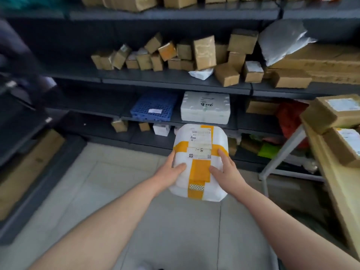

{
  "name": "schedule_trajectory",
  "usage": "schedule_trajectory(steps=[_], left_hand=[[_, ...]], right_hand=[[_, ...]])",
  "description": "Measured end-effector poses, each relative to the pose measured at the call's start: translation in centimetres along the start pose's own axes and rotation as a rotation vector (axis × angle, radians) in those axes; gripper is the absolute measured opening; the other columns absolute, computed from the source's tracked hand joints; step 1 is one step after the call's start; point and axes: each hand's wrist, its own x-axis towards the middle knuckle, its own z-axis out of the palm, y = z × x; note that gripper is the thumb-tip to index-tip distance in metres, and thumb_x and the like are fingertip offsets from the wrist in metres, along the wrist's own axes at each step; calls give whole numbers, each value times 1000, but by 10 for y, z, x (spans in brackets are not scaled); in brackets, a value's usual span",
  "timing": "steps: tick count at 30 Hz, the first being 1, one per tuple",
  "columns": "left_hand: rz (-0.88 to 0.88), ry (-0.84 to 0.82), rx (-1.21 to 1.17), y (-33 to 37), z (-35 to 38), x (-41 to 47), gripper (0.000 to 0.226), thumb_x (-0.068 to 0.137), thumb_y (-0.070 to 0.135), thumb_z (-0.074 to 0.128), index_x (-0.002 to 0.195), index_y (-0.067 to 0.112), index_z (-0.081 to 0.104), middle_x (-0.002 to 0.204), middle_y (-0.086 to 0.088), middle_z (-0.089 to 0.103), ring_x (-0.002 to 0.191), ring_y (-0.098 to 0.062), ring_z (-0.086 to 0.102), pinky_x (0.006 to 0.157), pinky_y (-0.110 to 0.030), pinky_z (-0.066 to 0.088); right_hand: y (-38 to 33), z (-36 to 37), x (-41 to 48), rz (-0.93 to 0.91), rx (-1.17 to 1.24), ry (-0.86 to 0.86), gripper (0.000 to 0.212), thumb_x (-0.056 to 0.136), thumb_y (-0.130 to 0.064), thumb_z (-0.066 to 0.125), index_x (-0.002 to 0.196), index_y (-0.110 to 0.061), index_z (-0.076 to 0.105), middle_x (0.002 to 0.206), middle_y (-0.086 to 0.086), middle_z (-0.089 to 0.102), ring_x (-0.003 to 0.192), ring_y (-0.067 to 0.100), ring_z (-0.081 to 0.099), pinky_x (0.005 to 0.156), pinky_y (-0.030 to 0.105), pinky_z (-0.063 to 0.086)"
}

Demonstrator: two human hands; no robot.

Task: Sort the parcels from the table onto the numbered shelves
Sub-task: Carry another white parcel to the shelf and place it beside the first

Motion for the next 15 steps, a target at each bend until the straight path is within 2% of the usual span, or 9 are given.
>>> schedule_trajectory(steps=[4,8,11,15], left_hand=[[-43,112,-71,-37,-72,-21,59,94,29,57,146,38,31,138,6,55,121,-18,54,106,-43,42],[-73,160,-124,-72,-146,-40,59,90,32,57,143,41,34,133,10,57,119,-17,56,105,-45,44],[-121,220,-153,-100,-198,-49,68,83,39,57,145,42,32,134,9,56,120,-19,55,105,-44,43],[-151,325,-210,-138,-261,-66,52,94,30,55,141,42,35,133,8,57,117,-19,57,97,-38,48]], right_hand=[[-51,66,11,-64,-37,-113,68,97,-36,48,152,-35,8,158,-1,14,138,26,30,109,49,35],[-101,137,21,-108,-82,-196,69,97,-37,47,152,-34,6,157,-1,14,137,27,31,109,47,34],[-133,189,30,-128,-102,-248,69,97,-37,48,152,-33,7,158,-1,13,138,26,29,111,45,32],[-177,256,40,-177,-152,-323,69,96,-36,48,152,-34,7,158,-3,12,138,25,29,107,41,31]])
